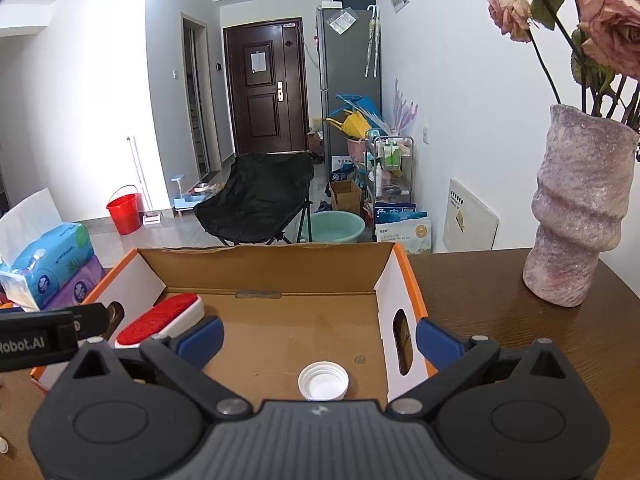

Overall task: Organize rigid objects
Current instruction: 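Open both tools to drop the brush and cap into the box, then withdraw both tools from the box back over the table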

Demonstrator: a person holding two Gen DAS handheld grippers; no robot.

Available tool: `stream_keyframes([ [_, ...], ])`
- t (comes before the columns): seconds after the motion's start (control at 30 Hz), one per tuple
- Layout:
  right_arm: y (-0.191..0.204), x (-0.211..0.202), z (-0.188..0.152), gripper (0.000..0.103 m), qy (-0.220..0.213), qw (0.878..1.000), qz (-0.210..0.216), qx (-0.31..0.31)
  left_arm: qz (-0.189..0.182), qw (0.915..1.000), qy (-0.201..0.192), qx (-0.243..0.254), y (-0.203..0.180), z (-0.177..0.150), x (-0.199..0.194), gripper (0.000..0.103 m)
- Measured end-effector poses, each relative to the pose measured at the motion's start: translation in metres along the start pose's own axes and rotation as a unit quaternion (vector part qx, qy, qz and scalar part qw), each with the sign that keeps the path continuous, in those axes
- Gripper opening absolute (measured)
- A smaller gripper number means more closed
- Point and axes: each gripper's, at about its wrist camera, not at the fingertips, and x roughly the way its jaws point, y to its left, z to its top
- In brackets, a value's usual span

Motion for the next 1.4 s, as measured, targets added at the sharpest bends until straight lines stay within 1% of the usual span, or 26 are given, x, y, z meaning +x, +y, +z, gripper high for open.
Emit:
stream_keyframes([
  [0.3, -0.001, -0.023, -0.001, 0.103, -0.012, 1.000, 0.004, 0.000, -0.002, 0.9999, -0.011, -0.006, 0.007, -0.003, -0.020, 0.103],
  [0.9, -0.009, -0.103, -0.020, 0.103, -0.060, 0.998, 0.018, -0.015, 0.001, 0.9996, -0.020, -0.022, 0.029, -0.031, -0.080, 0.103],
  [1.4, -0.009, -0.153, -0.050, 0.103, -0.063, 0.998, 0.015, -0.025, -0.001, 0.9994, -0.025, -0.025, 0.044, -0.060, -0.137, 0.103],
])
